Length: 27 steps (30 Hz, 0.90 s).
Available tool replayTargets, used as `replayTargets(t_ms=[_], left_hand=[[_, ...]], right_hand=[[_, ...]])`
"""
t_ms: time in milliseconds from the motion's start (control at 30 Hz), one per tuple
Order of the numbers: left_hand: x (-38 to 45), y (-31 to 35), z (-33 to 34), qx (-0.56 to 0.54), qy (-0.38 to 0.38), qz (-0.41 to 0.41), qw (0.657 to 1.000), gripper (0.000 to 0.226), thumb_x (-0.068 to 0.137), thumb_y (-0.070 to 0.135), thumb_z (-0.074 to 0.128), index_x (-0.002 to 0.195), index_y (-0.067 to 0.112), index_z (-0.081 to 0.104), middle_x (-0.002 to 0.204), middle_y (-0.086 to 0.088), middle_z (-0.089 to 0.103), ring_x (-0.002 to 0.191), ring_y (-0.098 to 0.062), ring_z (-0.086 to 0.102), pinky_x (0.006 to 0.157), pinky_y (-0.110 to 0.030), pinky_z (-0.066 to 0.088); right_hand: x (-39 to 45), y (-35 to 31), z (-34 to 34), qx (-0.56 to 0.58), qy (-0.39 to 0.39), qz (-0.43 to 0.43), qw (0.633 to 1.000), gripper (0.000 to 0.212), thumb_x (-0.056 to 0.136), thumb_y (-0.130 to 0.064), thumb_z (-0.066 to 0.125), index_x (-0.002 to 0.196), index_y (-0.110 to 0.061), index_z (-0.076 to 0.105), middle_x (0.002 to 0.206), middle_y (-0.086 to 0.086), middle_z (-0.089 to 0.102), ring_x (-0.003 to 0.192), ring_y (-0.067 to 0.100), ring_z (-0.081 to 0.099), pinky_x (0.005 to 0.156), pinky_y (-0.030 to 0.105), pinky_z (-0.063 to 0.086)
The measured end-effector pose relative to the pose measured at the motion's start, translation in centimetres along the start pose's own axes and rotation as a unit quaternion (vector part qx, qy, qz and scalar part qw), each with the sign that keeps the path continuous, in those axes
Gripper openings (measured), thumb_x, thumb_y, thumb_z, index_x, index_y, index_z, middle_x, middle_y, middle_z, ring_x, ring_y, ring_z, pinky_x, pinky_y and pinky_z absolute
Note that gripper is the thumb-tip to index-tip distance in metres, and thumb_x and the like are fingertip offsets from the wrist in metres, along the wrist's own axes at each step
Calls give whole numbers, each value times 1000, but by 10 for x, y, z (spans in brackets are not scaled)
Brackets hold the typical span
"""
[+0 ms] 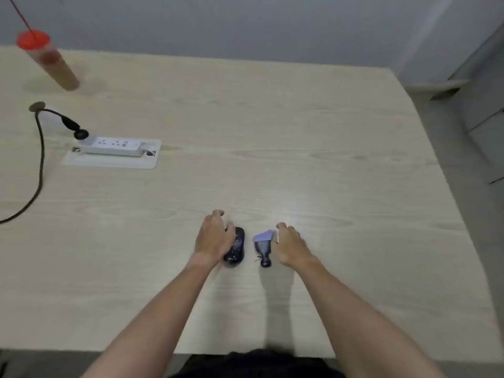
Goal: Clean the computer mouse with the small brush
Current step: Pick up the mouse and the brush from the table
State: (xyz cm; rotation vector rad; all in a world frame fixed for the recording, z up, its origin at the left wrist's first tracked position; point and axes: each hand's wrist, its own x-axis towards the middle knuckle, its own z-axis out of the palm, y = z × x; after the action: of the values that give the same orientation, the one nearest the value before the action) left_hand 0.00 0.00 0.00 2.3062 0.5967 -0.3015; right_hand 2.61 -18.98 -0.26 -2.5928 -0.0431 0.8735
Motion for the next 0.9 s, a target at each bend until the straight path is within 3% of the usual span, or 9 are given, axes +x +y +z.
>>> replayTargets(t_ms=[100, 233, 400, 567, 700, 833, 900], left_hand=[[-6, -11, 11, 16, -14, -26, 999, 55, 96, 31, 57, 143, 7, 44, 141, -16, 50, 129, -33, 51, 103, -41, 43], [-19, -26, 32, 46, -28, -47, 997, 77, 84, 49, 69, 144, 13, 39, 139, -14, 44, 125, -35, 50, 99, -44, 48], [-27, -32, 47, 72, -13, -27, 997, 96, 74, 56, 77, 146, 11, 33, 130, -14, 45, 115, -33, 53, 92, -44, 53], [-30, -37, 49, 63, 5, -2, 998, 88, 80, 44, 77, 147, 5, 35, 128, -16, 50, 116, -34, 53, 92, -40, 50], [-29, -40, 48, 41, 8, 4, 999, 85, 80, 42, 79, 144, 4, 39, 127, -16, 50, 115, -33, 53, 95, -39, 48], [-27, -43, 46, -17, 10, 5, 1000, 80, 79, 39, 83, 140, 5, 44, 126, -13, 49, 114, -28, 51, 96, -32, 43], [-27, -44, 45, -42, 7, 4, 999, 76, 79, 38, 83, 137, 7, 45, 127, -10, 48, 114, -25, 50, 95, -29, 43]], right_hand=[[-2, 1, 19, 18, 13, 11, 1000, 26, 98, -21, 49, 119, -7, 47, 125, 17, 55, 114, 38, 53, 90, 42, 44], [-12, -5, 43, 99, 30, 64, 993, 37, 91, -36, 62, 113, -12, 43, 114, 8, 58, 105, 33, 59, 79, 38, 44], [-17, -10, 63, 137, 78, 93, 983, 29, 88, -25, 66, 103, -14, 43, 99, 7, 61, 91, 30, 62, 74, 41, 52], [-16, -4, 71, 146, 94, 92, 981, 17, 90, -21, 65, 91, -12, 50, 98, 6, 59, 91, 24, 56, 73, 37, 47], [-16, 3, 71, 175, 101, 78, 976, 21, 89, -21, 67, 79, -15, 50, 91, 5, 59, 83, 20, 53, 65, 30, 38], [-15, 3, 62, 224, 124, 31, 966, 4, 94, -14, 64, 93, -12, 62, 86, -3, 62, 80, 15, 58, 64, 21, 40], [-13, -1, 58, 229, 135, -4, 964, 6, 95, -12, 63, 100, -13, 67, 88, -3, 66, 83, 13, 60, 68, 17, 40]])
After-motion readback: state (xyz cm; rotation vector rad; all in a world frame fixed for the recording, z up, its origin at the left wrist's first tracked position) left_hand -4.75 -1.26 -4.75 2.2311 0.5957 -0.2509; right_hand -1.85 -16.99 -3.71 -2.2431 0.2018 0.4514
